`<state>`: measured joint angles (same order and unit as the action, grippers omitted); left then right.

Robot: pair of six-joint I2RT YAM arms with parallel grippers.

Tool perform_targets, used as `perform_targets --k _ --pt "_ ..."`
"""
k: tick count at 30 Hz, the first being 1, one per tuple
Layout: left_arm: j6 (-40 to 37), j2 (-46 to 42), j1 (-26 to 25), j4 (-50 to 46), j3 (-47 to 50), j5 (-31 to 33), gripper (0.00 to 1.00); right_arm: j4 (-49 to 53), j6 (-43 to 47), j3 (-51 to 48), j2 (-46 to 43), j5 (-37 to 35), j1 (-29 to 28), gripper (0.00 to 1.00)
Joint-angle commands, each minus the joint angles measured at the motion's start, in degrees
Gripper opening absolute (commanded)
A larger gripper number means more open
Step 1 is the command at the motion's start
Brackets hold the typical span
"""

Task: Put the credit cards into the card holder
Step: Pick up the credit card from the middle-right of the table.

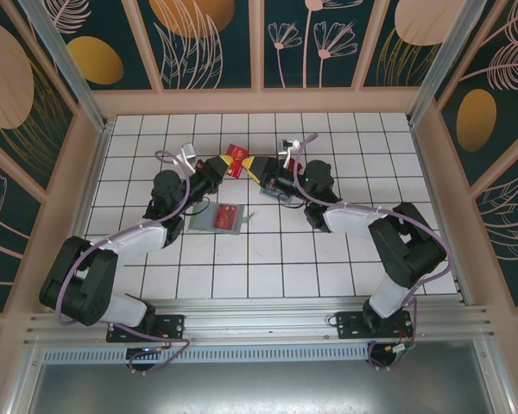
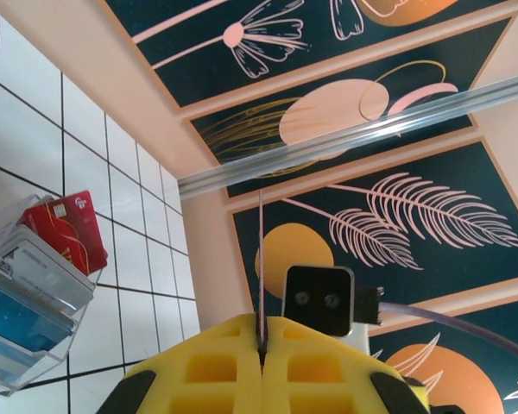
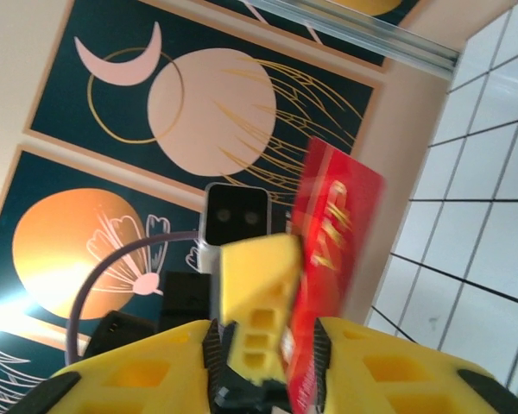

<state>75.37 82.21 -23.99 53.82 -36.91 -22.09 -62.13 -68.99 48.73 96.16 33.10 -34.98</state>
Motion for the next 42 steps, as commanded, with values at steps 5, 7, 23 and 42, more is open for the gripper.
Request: perform_targets --k 5,7,23,42 --pt "0.9 0.4 -0.5 4.1 -2.0 -1.6 0.00 -3.9 -0.8 2.4 1.8 0.3 -0.7 0.28" --pt "1.0 0.4 -0.5 4.2 -2.0 -1.9 0.00 -3.9 -1.0 2.6 2.3 0.5 -0.6 0.29" --pt "-0.9 -0.5 -0.4 1.2 -4.4 -1.5 0.00 0.7 1.6 -1.1 -0.7 -1.7 -0.1 0.39" --pt "0.4 0.7 -0.5 2.1 -2.9 -2.4 0.00 -1.7 0.5 3.3 2.9 -1.1 -0.2 0.28"
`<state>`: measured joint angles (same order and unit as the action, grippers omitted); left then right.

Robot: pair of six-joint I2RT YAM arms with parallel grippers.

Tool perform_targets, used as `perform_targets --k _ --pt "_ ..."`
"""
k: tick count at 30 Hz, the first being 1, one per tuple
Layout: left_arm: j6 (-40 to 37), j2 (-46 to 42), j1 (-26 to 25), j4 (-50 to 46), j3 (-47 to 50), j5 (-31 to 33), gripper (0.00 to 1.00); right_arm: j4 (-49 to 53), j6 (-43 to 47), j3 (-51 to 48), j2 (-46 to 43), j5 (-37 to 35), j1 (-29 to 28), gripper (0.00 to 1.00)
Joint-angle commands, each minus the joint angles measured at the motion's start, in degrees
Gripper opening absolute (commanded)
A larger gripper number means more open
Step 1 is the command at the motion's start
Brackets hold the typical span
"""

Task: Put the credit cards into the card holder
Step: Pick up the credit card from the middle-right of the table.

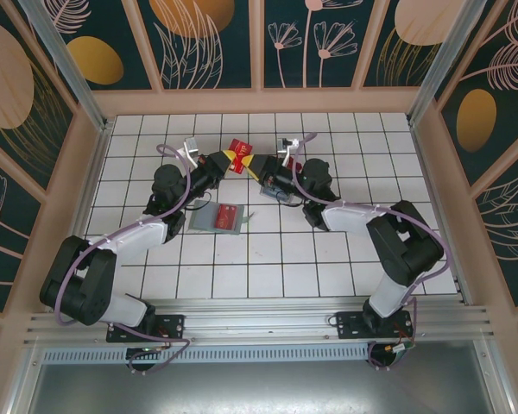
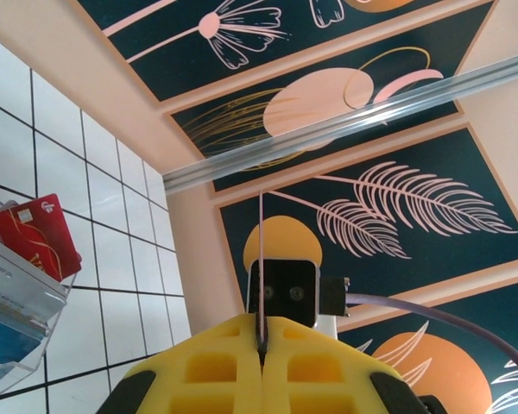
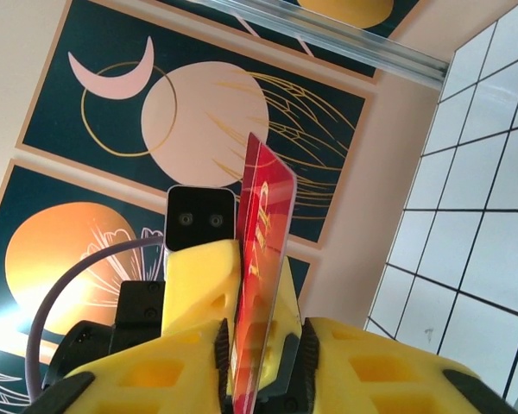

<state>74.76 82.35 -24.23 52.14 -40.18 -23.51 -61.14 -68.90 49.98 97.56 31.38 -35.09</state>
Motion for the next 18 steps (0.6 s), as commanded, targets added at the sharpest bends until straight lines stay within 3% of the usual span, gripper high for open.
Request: perform_targets --k 1,4,6,8,11,14,18 --pt "1.0 0.5 -0.2 3.8 0.7 -1.0 0.00 -2.9 0.3 2.3 1.8 0.8 -0.2 0.22" --pt "0.3 0.0 -0.2 2.6 0.9 -0.7 0.00 -1.4 1.2 2.4 1.8 0.9 -0.4 0.09" --pt "-2.3 -0.4 -0.2 -2.7 -0.5 -0.5 0.19 0.7 2.5 1.9 1.3 0.9 -0.4 0.06" --pt "-8.6 -0.8 0.0 -16.5 -4.1 0.9 0.33 7.4 5.7 1.7 0.5 0.8 -0.5 0.03" --pt "-16.0 0.4 0.9 -33.5 -7.6 3.6 0.38 18.8 12.4 1.3 -0.2 -0.3 -1.2 0.02" --pt "-19.2 -0.1 3.9 -39.2 -4.7 5.2 0.41 24.5 15.4 -0.4 0.6 -1.2 -1.8 0.01" --pt "-25.0 -1.5 8.3 -48.0 -2.1 12.1 0.42 29.5 16.8 1.4 4.9 -0.7 -3.7 0.01"
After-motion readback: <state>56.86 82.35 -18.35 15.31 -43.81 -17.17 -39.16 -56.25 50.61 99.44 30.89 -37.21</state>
